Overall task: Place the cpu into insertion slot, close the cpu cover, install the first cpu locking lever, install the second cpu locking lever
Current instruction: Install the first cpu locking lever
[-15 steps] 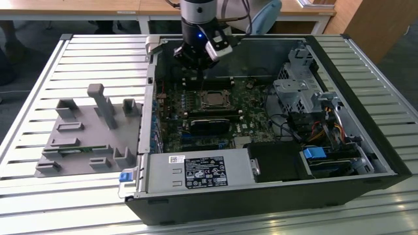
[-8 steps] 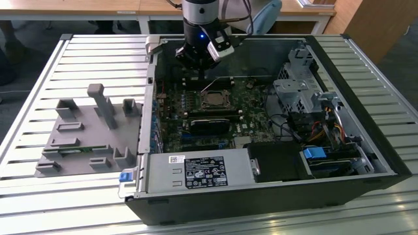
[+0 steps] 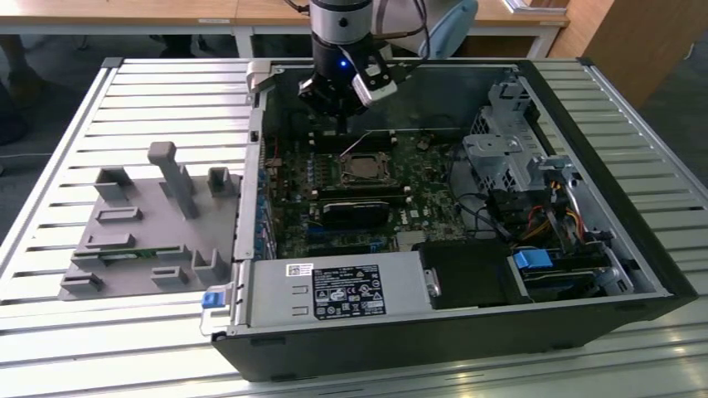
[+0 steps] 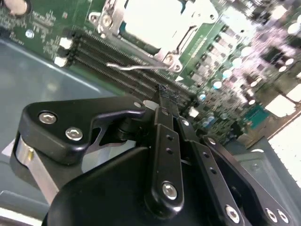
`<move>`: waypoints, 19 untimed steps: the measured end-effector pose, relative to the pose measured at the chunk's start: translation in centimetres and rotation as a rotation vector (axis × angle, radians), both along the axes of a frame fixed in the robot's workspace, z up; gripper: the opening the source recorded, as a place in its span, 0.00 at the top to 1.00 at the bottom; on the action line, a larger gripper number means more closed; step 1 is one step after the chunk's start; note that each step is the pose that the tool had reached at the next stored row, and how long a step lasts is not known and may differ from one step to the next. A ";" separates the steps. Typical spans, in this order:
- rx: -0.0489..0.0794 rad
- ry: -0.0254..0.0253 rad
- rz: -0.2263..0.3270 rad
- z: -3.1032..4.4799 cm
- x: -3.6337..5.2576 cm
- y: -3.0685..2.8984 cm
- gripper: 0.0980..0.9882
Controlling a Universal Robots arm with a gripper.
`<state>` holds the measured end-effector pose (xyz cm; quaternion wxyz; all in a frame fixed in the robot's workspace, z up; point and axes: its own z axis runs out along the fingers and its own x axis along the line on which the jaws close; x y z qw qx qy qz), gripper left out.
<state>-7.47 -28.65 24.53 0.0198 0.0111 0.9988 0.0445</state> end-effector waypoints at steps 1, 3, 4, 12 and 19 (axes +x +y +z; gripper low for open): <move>0.000 -0.0001 0.000 -0.08 0.08 0.00 0.99; -0.001 0.0003 0.000 -0.20 0.40 0.00 0.99; -0.001 0.0001 0.000 -0.27 0.65 0.00 0.99; -0.001 0.0002 0.000 -0.72 1.36 0.00 0.99; -0.001 0.0001 0.000 -1.00 1.91 0.00 0.99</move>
